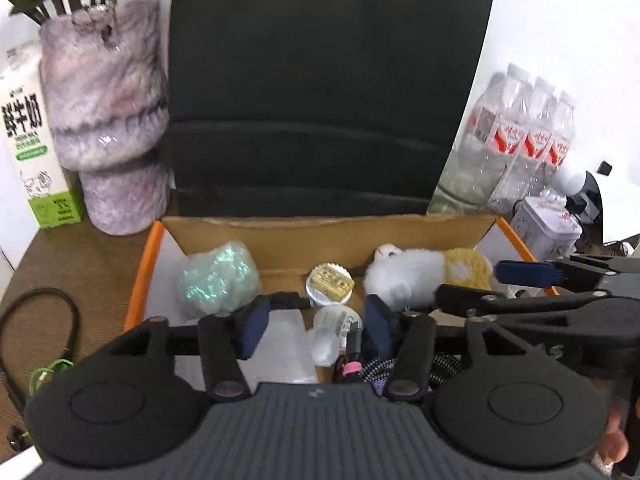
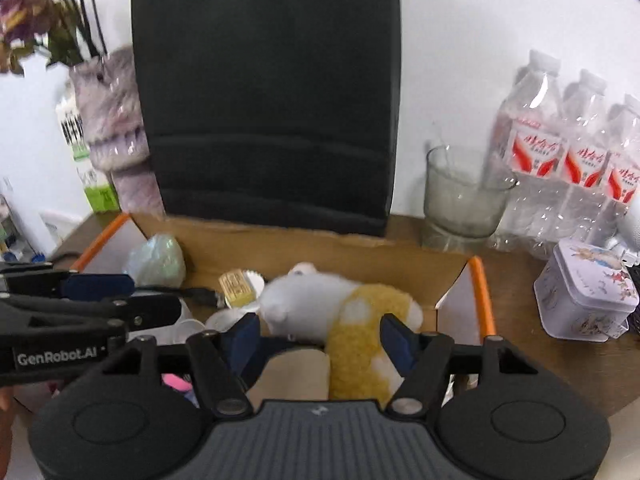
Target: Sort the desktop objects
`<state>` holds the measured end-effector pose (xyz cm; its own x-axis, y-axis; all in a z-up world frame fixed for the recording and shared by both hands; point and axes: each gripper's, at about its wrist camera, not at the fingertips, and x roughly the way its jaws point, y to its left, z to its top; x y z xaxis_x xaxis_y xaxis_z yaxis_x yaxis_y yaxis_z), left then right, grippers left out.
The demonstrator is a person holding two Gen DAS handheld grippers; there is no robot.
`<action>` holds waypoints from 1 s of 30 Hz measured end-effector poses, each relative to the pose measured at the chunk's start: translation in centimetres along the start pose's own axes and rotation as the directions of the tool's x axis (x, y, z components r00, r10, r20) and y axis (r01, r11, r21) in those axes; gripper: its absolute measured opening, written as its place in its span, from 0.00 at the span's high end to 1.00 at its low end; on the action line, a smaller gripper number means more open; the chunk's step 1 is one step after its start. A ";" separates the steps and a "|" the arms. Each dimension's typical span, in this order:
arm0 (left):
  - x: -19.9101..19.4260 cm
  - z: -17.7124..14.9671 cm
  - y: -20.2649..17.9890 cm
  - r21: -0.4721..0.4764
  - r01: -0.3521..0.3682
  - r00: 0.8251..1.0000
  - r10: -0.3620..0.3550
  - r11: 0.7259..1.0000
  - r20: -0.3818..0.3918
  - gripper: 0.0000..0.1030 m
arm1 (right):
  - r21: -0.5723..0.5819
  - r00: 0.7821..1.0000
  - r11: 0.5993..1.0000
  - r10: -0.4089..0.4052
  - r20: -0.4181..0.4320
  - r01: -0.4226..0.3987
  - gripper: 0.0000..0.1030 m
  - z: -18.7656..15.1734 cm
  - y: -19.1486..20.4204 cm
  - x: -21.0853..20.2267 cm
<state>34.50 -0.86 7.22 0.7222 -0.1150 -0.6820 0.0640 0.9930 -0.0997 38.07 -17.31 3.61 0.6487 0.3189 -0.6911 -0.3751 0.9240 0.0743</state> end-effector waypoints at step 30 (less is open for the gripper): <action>-22.0 -23.0 -3.1 -0.016 -0.187 0.969 0.187 0.982 0.159 0.00 | -0.029 0.978 0.986 -0.156 0.138 0.161 0.15 -23.4 8.0 -21.1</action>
<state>2.59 -2.08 5.92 0.8215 0.0784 -0.5647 -0.0829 0.9964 0.0177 5.86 -21.55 1.93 0.7841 0.1969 -0.5886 -0.2848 0.9567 -0.0594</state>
